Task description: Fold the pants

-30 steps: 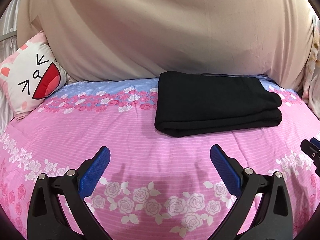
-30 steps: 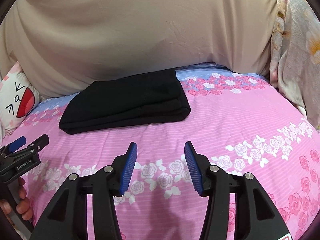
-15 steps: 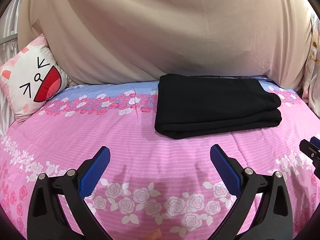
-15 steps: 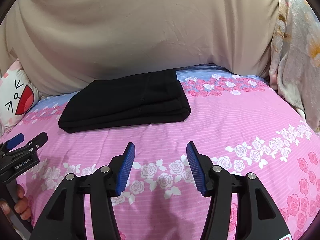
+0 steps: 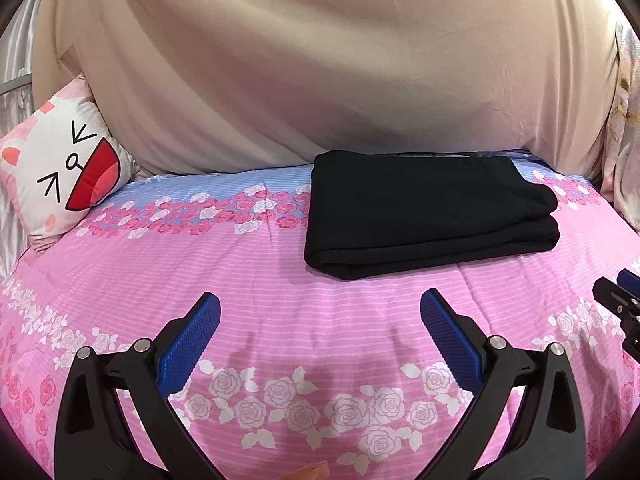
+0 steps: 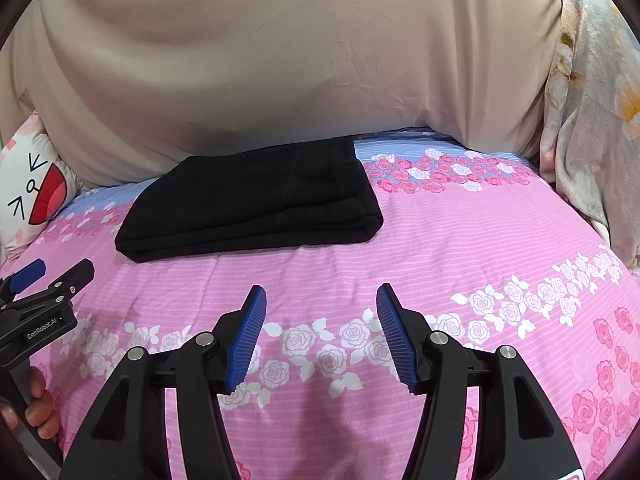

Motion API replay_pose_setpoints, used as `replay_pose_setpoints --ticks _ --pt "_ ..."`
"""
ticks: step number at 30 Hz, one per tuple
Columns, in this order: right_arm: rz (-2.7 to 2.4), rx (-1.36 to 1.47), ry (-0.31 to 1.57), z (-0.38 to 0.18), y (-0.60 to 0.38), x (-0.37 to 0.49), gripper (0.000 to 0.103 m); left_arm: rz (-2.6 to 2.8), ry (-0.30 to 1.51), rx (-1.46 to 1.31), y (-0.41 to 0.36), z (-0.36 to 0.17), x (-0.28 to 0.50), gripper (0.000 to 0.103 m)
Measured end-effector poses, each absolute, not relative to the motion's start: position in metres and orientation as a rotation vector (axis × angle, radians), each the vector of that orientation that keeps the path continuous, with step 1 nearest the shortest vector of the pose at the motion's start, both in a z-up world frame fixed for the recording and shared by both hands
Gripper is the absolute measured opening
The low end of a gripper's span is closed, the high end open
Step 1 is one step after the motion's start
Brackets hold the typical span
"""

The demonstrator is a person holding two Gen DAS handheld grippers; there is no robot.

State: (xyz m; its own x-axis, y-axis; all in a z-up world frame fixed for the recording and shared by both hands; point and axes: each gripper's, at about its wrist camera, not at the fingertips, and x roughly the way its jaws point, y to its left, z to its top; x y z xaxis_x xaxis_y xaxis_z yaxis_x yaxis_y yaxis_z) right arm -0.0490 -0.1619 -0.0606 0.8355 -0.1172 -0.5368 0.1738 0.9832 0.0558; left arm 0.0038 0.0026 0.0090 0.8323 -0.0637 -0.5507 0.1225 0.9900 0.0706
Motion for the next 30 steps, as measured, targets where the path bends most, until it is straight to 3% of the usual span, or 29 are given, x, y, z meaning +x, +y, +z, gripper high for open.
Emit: replay_pose_setpoints --ticks 30 --pt "-0.153 0.087 0.562 -0.0598 -0.1612 -0.0493 0.057 -0.108 0.591 0.094 0.0052 0.0080 0.0056 0.098"
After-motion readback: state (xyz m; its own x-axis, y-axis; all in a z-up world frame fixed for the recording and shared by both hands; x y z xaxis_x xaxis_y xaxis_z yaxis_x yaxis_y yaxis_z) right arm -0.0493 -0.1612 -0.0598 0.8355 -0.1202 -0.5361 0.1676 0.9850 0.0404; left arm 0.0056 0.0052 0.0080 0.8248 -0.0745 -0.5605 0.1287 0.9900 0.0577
